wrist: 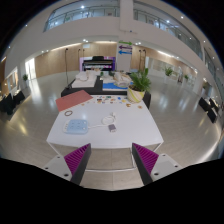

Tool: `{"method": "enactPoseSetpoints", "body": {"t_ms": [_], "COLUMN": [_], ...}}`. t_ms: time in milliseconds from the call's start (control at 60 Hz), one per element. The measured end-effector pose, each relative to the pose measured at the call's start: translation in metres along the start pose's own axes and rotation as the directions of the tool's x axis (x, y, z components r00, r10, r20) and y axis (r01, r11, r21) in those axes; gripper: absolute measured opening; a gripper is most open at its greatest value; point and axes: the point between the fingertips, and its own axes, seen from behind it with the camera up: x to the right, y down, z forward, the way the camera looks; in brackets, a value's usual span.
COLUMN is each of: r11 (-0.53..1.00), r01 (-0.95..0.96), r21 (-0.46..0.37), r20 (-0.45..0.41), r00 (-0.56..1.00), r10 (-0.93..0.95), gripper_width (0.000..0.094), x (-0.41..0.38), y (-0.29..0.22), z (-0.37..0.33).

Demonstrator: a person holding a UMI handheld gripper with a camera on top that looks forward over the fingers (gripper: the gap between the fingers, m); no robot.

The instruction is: Unplug charger

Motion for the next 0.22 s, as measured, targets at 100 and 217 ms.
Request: {"method": "enactPoseSetpoints", "body": {"t_ms": [100, 217], "r11": [1.0, 1.0], "r01": [0.011, 0.006], "r21": [0.014, 0.023], "r20": [-0.029, -0.023], "r00": [1.0, 1.0], "r10": [-0.011, -0.006], "gripper_width": [0.0852, 0.0848], "x": [0.012, 0.022], "y": [0.002, 0.007], "z": [0.0, -0.007]}}
